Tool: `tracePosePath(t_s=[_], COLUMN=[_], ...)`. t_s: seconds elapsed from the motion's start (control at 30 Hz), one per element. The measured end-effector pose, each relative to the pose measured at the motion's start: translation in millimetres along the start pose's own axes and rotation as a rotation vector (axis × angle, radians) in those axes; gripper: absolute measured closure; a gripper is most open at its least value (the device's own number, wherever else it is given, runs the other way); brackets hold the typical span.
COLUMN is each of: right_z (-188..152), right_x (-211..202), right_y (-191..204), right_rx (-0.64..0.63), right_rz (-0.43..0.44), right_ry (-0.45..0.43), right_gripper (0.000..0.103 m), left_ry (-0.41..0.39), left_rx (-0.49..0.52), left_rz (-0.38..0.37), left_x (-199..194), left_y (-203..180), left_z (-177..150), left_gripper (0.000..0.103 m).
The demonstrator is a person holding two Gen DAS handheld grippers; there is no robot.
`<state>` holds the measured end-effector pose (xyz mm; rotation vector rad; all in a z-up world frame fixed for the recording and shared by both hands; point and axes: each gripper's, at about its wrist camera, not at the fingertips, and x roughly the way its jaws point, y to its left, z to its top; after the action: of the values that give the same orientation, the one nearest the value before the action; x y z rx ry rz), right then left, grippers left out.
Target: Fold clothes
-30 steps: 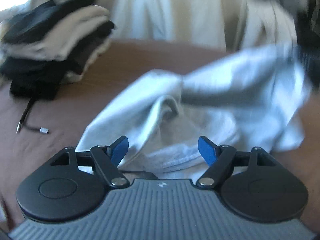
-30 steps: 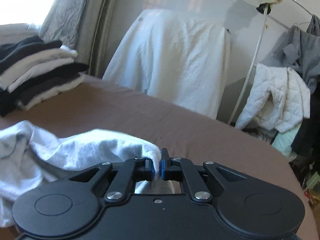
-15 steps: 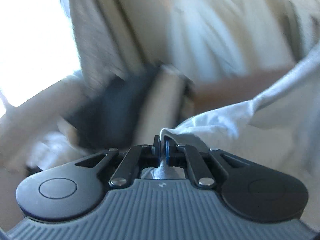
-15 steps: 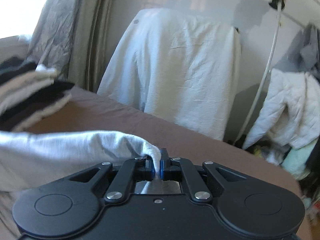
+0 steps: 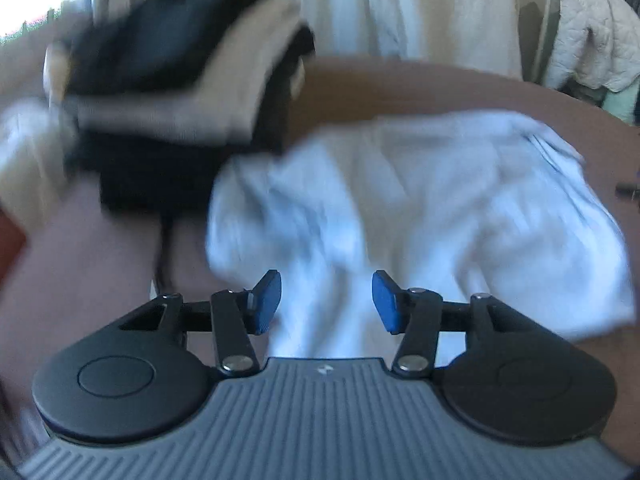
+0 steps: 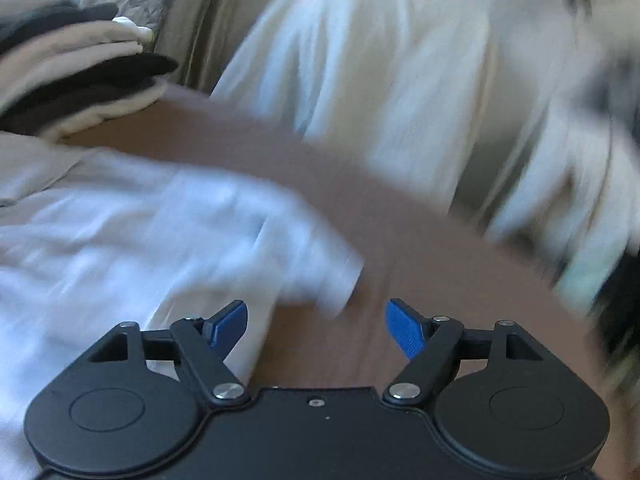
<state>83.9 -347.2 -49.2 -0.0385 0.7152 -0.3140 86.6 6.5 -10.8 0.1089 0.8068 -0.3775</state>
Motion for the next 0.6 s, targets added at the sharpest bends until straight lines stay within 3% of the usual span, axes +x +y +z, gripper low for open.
tracePosePath(t_s=[0.1, 0.2, 0.37, 0.43, 0.5, 0.53, 0.57, 0.6], right_z=[-52, -88, -95, -89, -82, -79, -75, -72], right_x=[-15, -35, -49, -49, -47, -46, -44, -40], right_y=[-25, -26, 3, 16, 28, 35, 41, 47], right_rx=[0.304, 0.455, 0.354, 0.283, 0.243, 0.234, 0.221, 0.209], right_rz=[0.218, 0.334, 0.353, 0.394, 0.461, 0.485, 0.492, 0.479], right_ry=[0.094, 0.088, 0.038, 0.049, 0.068, 0.075, 0.078, 0.077], right_gripper=[0.022, 0.022, 0.024, 0.047, 0.05, 0.05, 0.05, 0.05], left_ry=[0.039, 0.05, 0.042, 0.094, 0.135, 0.147, 0.154, 0.147], left_rx=[-0.094, -0.17, -0.335, -0.383, -0.324, -0.271, -0.218, -0.183], left_rz=[-0.054, -0.115, -0.232, -0.254, -0.227, -0.203, -0.174, -0.146], left_x=[-16, -25, -19, -10, 2, 8, 13, 17], left_y=[0, -9, -23, -31, -45, -53, -61, -63], left_z=[-28, -51, -75, -85, -87, -86, -84, -79], left_gripper=[0.053, 0.05, 0.038, 0.04, 0.043, 0.051, 0.074, 0.084])
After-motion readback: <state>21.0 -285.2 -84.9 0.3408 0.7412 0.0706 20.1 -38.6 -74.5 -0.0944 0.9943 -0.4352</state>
